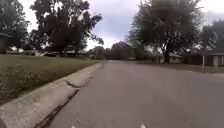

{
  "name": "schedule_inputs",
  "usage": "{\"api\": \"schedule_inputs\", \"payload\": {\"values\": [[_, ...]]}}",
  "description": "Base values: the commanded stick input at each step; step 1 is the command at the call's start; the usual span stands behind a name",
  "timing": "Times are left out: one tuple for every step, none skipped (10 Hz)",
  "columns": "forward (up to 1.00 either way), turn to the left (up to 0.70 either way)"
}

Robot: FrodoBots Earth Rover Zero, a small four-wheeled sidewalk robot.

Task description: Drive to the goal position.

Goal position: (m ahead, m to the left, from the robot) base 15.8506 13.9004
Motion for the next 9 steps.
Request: {"api": "schedule_inputs", "payload": {"values": [[0.7, 0.0], [0.7, 0.0], [0.7, 0.0], [0.7, 0.0], [0.7, 0.0], [0.7, 0.04], [0.7, 0.22], [0.7, 0.27], [0.7, 0.0]]}}
